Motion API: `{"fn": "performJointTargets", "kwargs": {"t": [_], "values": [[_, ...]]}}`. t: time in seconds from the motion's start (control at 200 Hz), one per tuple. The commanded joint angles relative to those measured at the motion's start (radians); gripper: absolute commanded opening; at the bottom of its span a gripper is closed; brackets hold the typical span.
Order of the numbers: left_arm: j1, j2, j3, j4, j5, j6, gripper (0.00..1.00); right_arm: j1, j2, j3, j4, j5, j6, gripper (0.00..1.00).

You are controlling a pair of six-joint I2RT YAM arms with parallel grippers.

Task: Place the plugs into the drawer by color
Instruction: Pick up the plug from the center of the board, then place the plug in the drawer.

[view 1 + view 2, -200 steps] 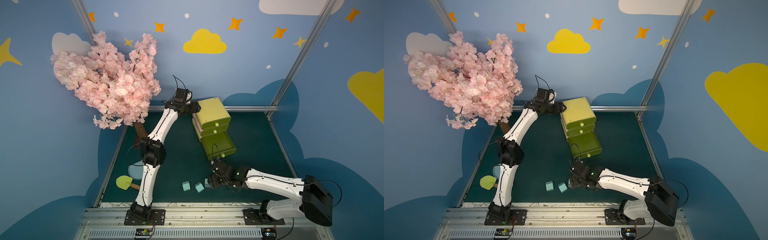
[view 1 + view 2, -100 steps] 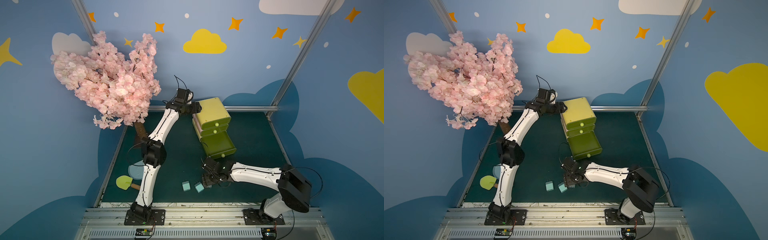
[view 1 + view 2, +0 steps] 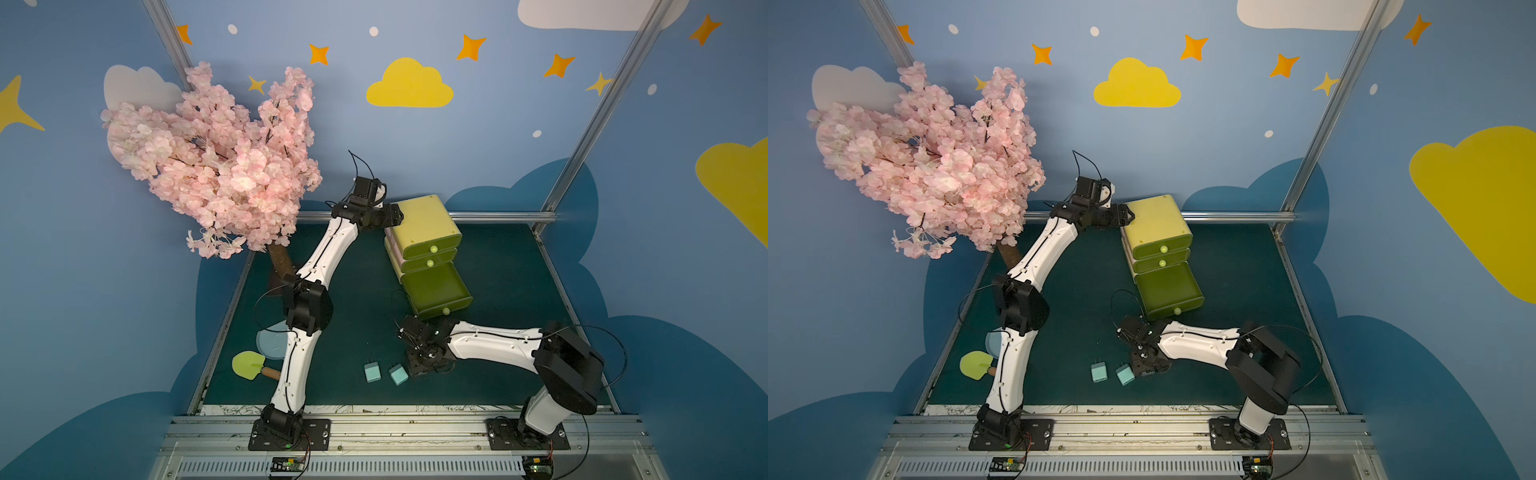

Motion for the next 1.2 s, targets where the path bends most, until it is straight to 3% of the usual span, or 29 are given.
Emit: {"fn": "performJointTargets", "kwargs": {"t": [0.0, 0.16, 0.27, 0.481, 0.766, 1.191], "values": [[0.000, 0.011, -0.023, -0.102, -0.030, 0.031, 0.80, -0.008, 0.009, 0.023, -0.044, 0.000, -0.007, 0.54], [-0.002, 0.014, -0.023, -0.101, -0.026, 0.030, 0.79, -0.016, -0.007, 0.047, -0.077, 0.024, -0.027, 0.50], [-0.001, 0.017, -0.023, -0.099, -0.023, 0.030, 0.79, -0.033, -0.053, 0.107, -0.140, 0.110, -0.084, 0.50], [-0.002, 0.017, -0.021, -0.098, -0.020, 0.027, 0.79, -0.170, -0.107, 0.244, -0.146, 0.198, -0.284, 0.48], [0.004, 0.021, -0.021, -0.091, -0.015, 0.025, 0.80, -0.301, 0.045, 0.402, -0.011, 0.215, -0.494, 0.48], [0.007, 0.027, -0.019, -0.085, -0.002, 0.020, 0.80, -0.348, 0.207, 0.440, 0.096, 0.152, -0.529, 0.50]]}}
